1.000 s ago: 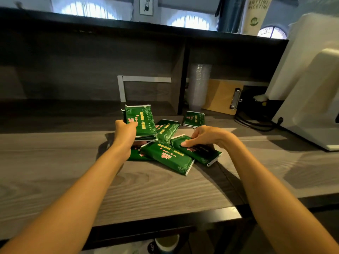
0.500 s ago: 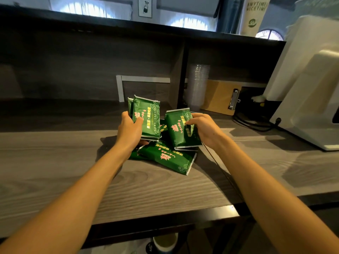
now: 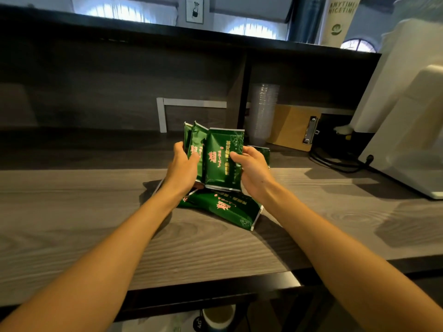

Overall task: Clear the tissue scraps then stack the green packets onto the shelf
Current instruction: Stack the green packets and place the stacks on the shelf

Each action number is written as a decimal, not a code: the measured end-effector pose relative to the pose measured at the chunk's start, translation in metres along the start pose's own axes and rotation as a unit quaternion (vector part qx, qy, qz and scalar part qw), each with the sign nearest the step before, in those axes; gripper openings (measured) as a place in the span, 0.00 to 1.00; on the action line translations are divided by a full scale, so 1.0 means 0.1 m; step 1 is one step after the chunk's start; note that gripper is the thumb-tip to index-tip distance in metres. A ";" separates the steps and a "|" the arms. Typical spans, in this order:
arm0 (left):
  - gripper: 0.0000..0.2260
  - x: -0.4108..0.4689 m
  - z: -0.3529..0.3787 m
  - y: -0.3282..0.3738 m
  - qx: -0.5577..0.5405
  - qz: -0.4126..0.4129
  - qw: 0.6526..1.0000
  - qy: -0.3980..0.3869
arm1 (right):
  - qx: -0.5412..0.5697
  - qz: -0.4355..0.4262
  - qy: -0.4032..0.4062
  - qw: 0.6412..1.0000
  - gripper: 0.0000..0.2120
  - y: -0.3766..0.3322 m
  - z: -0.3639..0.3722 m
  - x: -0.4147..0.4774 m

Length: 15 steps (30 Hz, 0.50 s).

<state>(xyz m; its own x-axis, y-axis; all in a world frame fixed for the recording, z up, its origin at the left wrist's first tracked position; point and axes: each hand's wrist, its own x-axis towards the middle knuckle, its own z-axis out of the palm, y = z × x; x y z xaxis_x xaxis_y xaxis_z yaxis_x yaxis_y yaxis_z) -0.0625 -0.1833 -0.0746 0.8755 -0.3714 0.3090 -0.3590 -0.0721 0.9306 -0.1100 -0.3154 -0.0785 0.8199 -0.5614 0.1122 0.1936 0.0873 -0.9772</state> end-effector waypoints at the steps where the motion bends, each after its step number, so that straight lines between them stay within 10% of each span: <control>1: 0.15 -0.01 0.01 0.01 -0.003 0.009 1.000 -0.005 | -0.031 -0.005 0.004 0.999 0.06 0.01 0.01 0.00; 15: 0.25 -0.06 0.07 -0.01 -0.013 0.000 0.996 -0.091 | 0.027 -0.011 0.060 0.998 0.17 -0.06 0.06 -0.06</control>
<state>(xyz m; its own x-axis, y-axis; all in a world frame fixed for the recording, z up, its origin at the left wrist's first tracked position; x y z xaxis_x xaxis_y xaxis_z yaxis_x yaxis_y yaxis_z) -0.0697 -0.1872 -0.0788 0.8019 -0.5329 0.2701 -0.3476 -0.0485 0.9364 -0.1129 -0.3079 -0.0718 0.7457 -0.6575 0.1078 0.2423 0.1169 -0.9631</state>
